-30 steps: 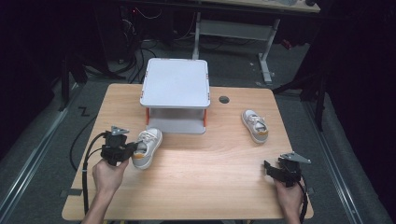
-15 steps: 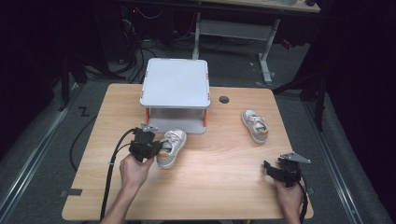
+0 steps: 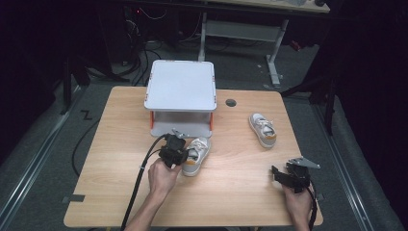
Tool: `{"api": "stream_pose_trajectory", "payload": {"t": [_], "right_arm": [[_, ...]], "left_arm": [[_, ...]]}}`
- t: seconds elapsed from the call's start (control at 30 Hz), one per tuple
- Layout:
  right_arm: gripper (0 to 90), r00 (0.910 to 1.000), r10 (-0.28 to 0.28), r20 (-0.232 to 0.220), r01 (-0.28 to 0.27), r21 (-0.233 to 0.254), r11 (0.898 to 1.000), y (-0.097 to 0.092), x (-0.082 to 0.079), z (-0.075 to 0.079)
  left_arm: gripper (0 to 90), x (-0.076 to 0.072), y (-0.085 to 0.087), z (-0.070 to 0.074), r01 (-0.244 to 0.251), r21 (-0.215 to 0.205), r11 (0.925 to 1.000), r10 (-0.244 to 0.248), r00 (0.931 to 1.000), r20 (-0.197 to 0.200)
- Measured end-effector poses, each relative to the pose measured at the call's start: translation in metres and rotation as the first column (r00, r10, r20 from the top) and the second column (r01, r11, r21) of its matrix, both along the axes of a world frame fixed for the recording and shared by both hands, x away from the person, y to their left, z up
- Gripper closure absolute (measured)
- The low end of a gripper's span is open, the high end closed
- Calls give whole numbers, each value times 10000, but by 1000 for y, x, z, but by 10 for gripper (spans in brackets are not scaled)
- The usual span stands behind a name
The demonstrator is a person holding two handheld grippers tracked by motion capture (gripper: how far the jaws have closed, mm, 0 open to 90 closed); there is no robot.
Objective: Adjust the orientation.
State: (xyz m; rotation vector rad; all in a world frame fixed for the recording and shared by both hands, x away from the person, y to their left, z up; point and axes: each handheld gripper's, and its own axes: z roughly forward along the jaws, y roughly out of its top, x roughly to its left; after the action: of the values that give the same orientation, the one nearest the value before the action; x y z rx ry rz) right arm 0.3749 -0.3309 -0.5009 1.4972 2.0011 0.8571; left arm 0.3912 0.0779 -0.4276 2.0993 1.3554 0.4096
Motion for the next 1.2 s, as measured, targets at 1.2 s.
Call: {"api": "stream_pose_trajectory", "payload": {"t": [1.2], "right_arm": [[353, 10000, 7, -1, -7, 11, 10000, 0, 0, 0]], "left_arm": [[703, 1, -20, -15, 408, -1126, 9928, -507, 9950, -860]]}}
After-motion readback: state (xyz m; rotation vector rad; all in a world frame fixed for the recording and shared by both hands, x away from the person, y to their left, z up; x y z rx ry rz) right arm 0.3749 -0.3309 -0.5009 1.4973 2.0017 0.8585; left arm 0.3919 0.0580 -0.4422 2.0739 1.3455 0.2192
